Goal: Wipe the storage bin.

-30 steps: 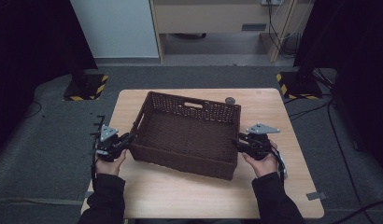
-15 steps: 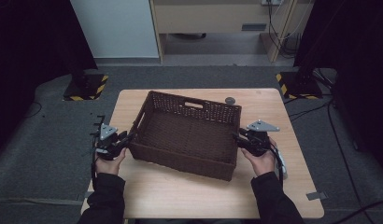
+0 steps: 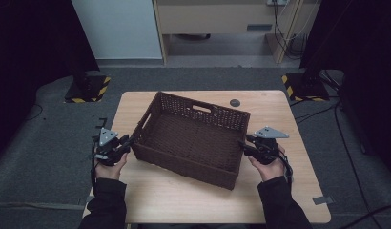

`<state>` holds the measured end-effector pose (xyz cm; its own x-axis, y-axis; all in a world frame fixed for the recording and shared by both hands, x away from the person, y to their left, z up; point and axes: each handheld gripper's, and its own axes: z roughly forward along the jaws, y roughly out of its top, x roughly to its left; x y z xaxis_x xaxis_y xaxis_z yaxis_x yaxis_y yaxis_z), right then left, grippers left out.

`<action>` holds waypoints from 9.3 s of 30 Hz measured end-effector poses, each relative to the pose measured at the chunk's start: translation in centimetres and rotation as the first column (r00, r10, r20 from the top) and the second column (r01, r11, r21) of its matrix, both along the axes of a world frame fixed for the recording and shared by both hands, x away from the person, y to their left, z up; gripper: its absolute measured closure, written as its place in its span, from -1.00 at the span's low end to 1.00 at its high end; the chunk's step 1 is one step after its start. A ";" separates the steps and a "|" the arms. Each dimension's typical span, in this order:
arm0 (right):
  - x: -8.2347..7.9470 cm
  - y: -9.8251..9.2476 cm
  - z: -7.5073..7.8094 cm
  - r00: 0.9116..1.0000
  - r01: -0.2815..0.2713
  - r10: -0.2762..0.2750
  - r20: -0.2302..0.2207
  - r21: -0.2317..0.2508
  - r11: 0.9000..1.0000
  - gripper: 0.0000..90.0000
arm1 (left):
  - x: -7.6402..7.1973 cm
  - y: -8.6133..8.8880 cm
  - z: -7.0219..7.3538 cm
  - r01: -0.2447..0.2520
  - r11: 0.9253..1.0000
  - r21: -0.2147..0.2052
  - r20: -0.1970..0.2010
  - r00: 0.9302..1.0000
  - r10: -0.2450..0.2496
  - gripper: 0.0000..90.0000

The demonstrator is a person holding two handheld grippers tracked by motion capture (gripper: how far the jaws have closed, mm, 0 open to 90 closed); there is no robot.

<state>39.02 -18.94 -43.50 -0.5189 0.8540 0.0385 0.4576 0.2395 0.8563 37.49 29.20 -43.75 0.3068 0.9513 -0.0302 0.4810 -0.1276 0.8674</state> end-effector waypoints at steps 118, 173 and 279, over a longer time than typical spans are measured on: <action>1.6 -1.8 -1.0 0.993 0.107 -0.105 0.054 -0.038 0.994 0.00 | -0.1 -6.2 -0.9 0.113 0.994 -0.009 0.005 0.994 -0.113 -0.02; 0.7 -0.6 -1.2 0.997 -0.055 0.061 0.048 -0.122 0.991 0.44 | 0.3 -7.1 -0.6 0.132 0.991 0.021 0.015 0.991 -0.133 0.14; -0.8 4.4 -0.8 0.982 -0.181 0.181 0.045 0.000 0.983 0.41 | 0.8 -5.9 -1.7 0.117 0.991 0.058 -0.034 0.993 -0.116 0.38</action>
<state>38.22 -14.50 -44.26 -0.6663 0.7455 0.0155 0.3684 0.3110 0.8761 38.34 23.30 -45.43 0.4154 0.9095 0.0149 0.4856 -0.2356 0.8419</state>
